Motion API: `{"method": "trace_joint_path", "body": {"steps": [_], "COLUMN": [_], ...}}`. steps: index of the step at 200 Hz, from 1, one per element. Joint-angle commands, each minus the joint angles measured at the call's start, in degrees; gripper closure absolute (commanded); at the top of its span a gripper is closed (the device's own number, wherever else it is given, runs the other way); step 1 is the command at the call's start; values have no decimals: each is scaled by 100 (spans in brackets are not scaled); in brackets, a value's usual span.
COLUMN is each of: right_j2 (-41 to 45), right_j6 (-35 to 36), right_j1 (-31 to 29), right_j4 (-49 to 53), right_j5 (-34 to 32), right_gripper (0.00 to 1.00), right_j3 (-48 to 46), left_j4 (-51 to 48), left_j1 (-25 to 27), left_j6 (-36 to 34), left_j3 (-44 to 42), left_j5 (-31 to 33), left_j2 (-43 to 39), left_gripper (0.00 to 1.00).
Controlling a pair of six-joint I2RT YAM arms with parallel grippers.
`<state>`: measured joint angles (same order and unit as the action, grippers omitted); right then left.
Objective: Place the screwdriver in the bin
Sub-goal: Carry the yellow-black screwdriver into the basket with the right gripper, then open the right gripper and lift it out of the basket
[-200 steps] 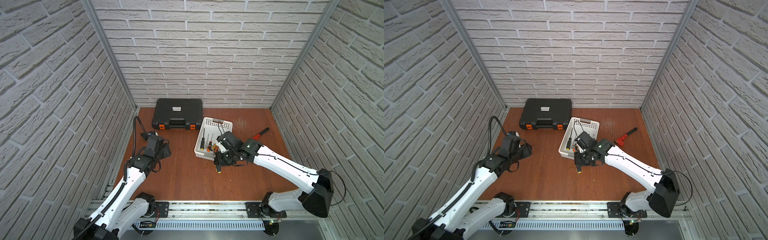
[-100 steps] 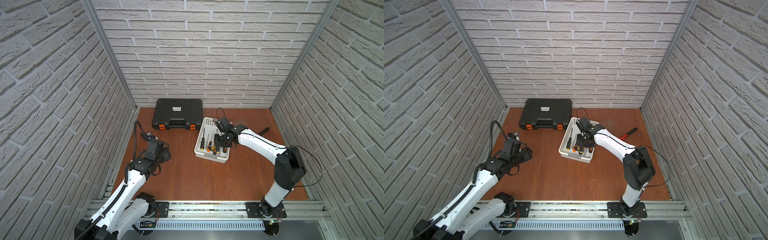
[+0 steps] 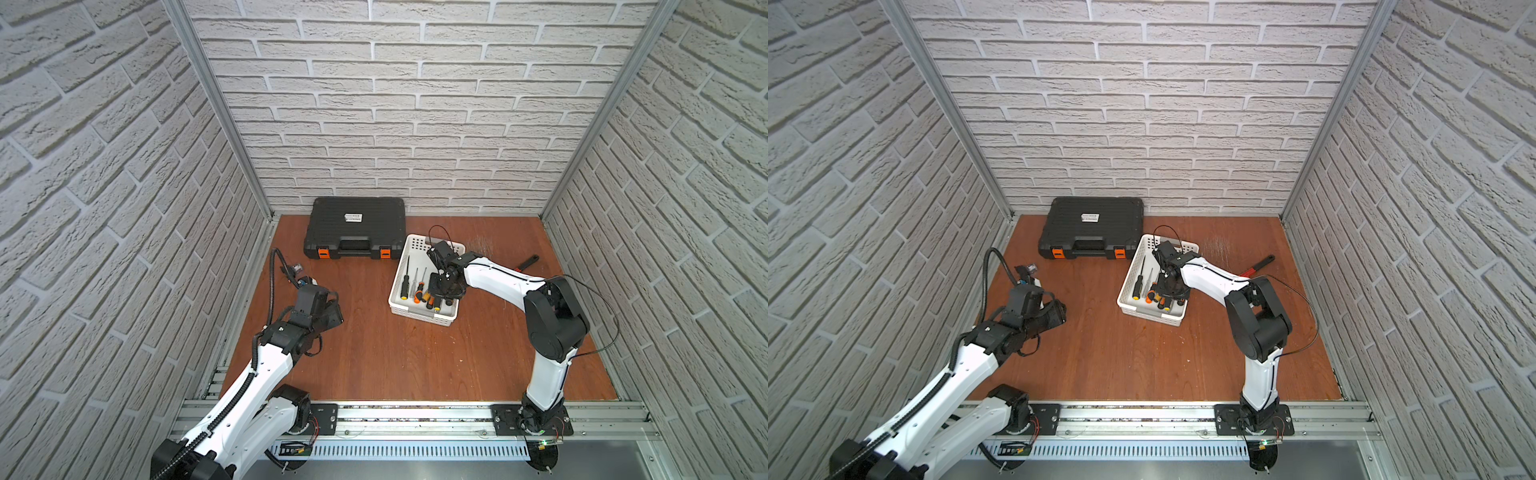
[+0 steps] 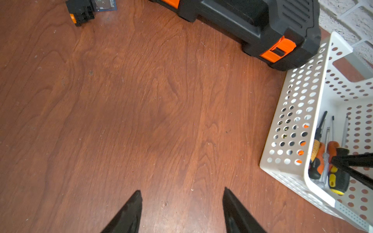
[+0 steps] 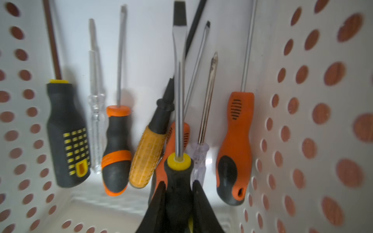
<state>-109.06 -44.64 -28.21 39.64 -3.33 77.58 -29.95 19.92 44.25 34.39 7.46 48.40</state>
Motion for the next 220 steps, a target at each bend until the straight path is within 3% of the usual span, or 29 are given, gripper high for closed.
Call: {"method": "trace_joint_path", "body": {"steps": [1,48,98,115,127,137,157,166,177,191,220], "right_j2": [-46,-187,422,788,1005,1218,1722,1993,2326,2741,3408], "right_j6": [-129,-162,11,156,289,425,776,956,1173,1596,2455], "right_j1": [8,19,8,-1,-1,-1,-1,-1,-1,17,224], "right_j4": [-6,-32,-241,-375,-376,-401,-411,-438,-453,-524,-672], "right_j5": [-150,-192,-273,-290,-305,-325,-428,-523,-701,-880,-1308], "right_gripper": [93,88,63,50,47,45,37,25,21,7,1], "right_j3": [158,117,-11,-91,-93,-124,-185,-244,-315,-414,-704], "left_j4": [244,230,105,22,-47,-97,-185,-243,-303,-315,-260], "left_j1": [-39,-41,-38,-41,-42,-63,-177,-251,-356,-512,-1152], "left_j6": [14,-107,-212,-277,-358,-440,-543,-553,-621,-748,-1106], "left_j3": [-55,98,472,687,890,1075,1478,1649,1838,2011,2144], "left_j5": [51,56,3,-32,-30,-46,-211,-274,-335,-342,-487], "left_j2": [-188,-87,156,296,420,535,831,987,1151,1329,1732], "left_gripper": [35,35,30,25,16,2,2,2,2,2,2]}}
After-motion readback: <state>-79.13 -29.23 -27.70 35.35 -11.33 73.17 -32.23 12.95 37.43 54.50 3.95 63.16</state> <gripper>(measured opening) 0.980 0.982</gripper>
